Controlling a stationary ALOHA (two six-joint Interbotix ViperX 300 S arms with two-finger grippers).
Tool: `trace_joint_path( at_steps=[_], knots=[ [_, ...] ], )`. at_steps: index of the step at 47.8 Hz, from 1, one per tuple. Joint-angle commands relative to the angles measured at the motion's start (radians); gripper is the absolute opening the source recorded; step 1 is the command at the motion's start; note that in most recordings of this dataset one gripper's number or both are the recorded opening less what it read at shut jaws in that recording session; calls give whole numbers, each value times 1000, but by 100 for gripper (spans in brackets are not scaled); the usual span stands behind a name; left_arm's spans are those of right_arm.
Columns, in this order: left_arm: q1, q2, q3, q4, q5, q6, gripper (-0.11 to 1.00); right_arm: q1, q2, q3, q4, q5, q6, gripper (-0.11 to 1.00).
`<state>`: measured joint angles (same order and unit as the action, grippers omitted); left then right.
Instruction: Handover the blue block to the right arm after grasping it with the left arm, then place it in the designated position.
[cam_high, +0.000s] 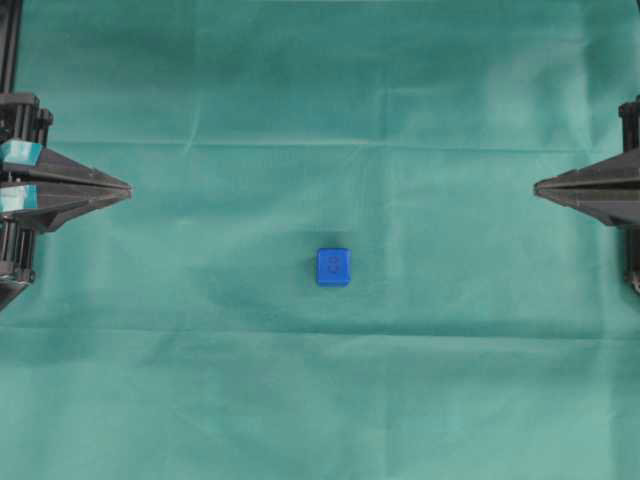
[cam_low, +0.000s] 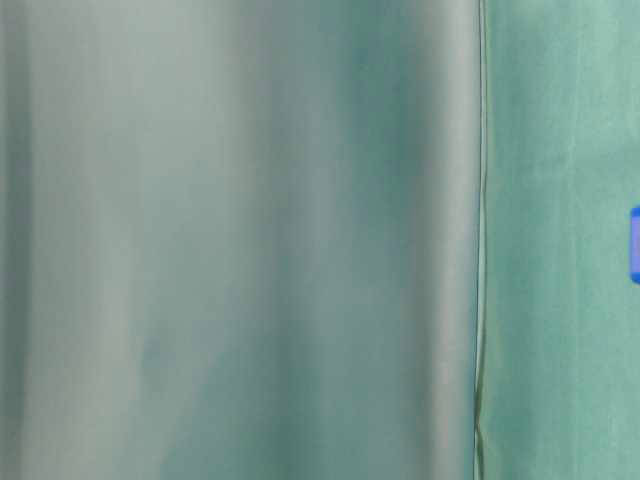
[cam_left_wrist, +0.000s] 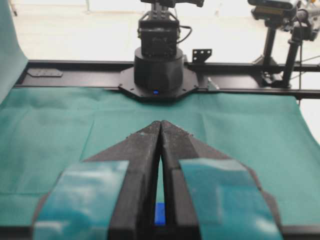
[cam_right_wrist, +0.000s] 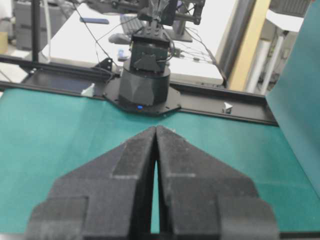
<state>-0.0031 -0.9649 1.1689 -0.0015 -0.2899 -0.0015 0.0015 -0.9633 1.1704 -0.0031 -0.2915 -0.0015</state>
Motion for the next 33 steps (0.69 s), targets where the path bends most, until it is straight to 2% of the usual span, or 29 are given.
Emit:
trace_joint_path(
  at_steps=[1, 15, 27, 30, 33],
  knots=[
    [6, 17, -17, 2, -2, 3, 2, -2, 5, -18, 0, -5, 3, 0],
    [6, 17, -34, 2, 60, -2, 2, 0, 0, -28, -2, 57, 8, 0],
    [6, 18, -48, 2, 66, -2, 2, -2, 2, -48, 0, 103, 26, 0],
    [6, 18, -48, 2, 66, -2, 5, -2, 0, -49, -2, 101, 26, 1],
    [6, 18, -48, 2, 66, -5, 15, 0, -2, -51, 0, 101, 26, 1]
  ],
)
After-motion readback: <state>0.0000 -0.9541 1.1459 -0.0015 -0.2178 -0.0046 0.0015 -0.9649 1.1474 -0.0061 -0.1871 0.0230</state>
